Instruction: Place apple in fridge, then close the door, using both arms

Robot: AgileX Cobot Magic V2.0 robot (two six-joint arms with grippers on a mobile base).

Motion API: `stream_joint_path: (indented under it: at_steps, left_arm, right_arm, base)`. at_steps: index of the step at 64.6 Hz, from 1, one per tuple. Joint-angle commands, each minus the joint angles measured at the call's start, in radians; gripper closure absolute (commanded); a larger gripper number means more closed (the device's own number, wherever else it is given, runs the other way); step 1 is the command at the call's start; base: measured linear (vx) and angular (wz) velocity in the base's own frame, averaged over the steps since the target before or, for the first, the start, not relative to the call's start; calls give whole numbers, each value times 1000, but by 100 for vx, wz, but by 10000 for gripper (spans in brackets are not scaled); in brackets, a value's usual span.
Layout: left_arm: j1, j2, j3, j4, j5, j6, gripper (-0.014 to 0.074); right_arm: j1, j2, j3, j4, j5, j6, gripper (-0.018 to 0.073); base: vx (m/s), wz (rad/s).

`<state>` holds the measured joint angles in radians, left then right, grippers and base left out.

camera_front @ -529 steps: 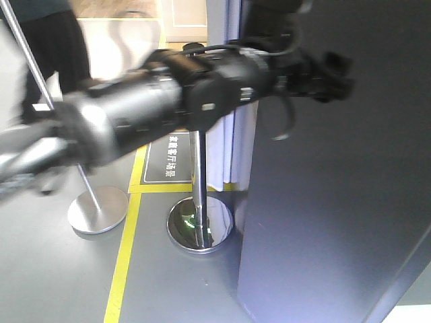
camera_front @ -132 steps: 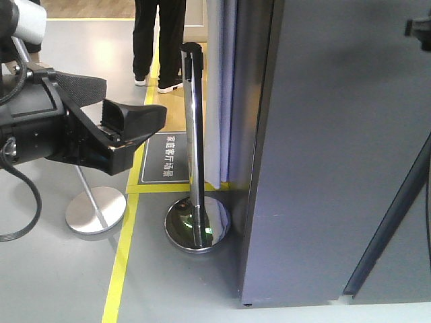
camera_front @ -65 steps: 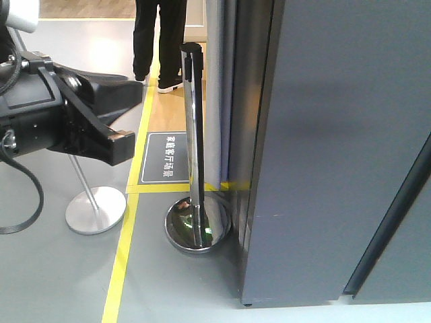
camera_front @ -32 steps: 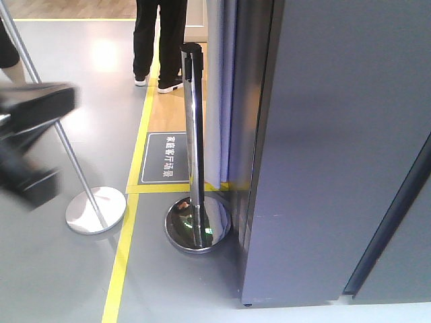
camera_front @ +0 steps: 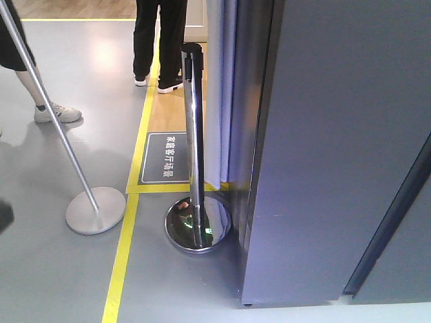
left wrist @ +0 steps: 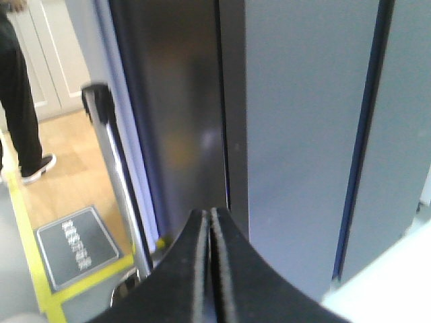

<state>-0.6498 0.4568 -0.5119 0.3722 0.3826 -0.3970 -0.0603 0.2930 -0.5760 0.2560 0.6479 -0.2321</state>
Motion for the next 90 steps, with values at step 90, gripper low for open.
stream_joint_path:
  at_steps: [90]
  left_arm:
    - [55,-211,181,-38,149,-2,602]
  right_arm:
    - [-4,-73,95,64,81,8,568]
  base:
    - [0,0]
